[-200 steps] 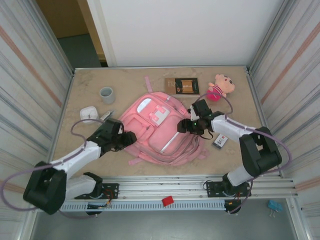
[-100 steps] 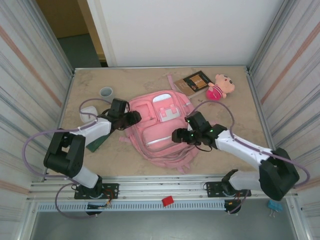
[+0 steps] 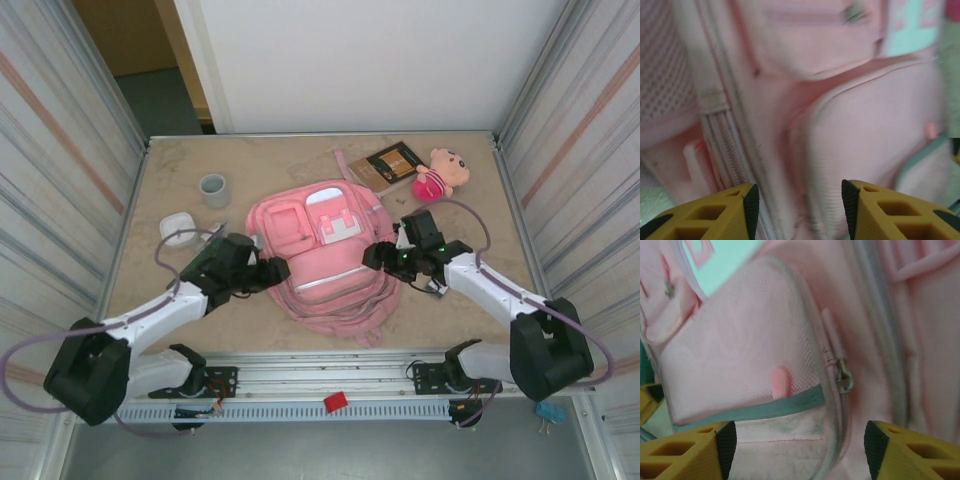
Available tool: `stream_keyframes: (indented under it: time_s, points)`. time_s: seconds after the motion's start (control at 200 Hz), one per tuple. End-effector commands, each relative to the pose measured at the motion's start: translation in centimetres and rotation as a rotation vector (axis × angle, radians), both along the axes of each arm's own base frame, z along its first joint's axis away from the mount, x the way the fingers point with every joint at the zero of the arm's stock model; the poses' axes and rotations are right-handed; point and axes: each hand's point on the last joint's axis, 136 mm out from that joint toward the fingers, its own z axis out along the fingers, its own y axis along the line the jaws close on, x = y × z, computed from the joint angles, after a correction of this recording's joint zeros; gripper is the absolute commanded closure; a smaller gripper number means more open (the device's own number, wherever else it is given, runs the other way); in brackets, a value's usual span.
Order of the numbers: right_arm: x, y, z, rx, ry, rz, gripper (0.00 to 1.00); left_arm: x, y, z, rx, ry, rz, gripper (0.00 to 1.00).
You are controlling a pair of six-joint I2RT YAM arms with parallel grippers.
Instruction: Pack the student bag
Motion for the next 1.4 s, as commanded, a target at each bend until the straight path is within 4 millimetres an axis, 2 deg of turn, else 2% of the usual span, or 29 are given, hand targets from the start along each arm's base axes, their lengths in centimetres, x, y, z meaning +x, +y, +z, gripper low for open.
stream_keyframes:
  time_s: [0.0,0.065,0.286,0.401,0.481,0.631,0.722,0.782,0.902,1.012,1.092,1.178,1.293,1.393]
  points:
    - [-0.2,2.5,-0.2,0.046,-0.018,0.033,0.33,1.7,-0.8,-0.1,-0.034,-0.017,0.039,0.51]
    - [-0.2,3.6,-0.3,0.055,-0.019,0.019,0.33,3.0,-0.6,0.0,-0.001,-0.037,0.046,0.50]
    - [0.8,7.7,1.5,0.122,-0.109,0.008,0.34,8.2,1.4,1.4,0.023,-0.075,0.060,0.44]
    - [0.8,8.6,3.5,0.136,-0.157,0.024,0.29,9.7,2.7,4.2,0.076,-0.131,0.043,0.40]
    - [0.5,7.2,5.6,0.108,-0.204,0.016,0.26,9.4,3.7,6.7,0.146,-0.168,0.032,0.38]
    - [-0.2,2.0,10.0,0.087,-0.311,-0.040,0.22,7.3,3.9,11.9,0.218,-0.331,-0.113,0.32]
    - [-0.6,-0.5,11.8,0.129,-0.349,-0.064,0.21,5.0,2.0,14.1,0.225,-0.506,-0.347,0.32]
    - [-0.8,-1.5,12.3,0.149,-0.370,-0.069,0.20,2.9,0.3,14.7,0.228,-0.624,-0.529,0.34]
    - [-0.8,-3.0,12.4,0.153,-0.384,-0.097,0.21,-0.4,-2.3,14.1,0.334,-0.825,-0.839,0.34]
    - [-0.8,-3.1,11.6,0.162,-0.376,-0.107,0.21,-2.1,-4.5,12.0,0.460,-0.963,-1.112,0.32]
    - [-0.8,-2.9,10.9,0.181,-0.362,-0.116,0.21,-1.6,-5.9,10.0,0.547,-0.981,-1.225,0.30]
    - [-0.8,-2.8,10.2,0.189,-0.355,-0.124,0.22,-1.1,-7.8,8.2,0.560,-0.959,-1.306,0.30]
    - [-0.8,-3.0,9.8,0.179,-0.350,-0.130,0.21,0.3,-10.1,5.7,0.630,-0.954,-1.349,0.29]
    - [-1.0,-2.8,9.8,0.176,-0.351,-0.104,0.21,1.2,-11.7,4.4,0.648,-0.980,-1.376,0.27]
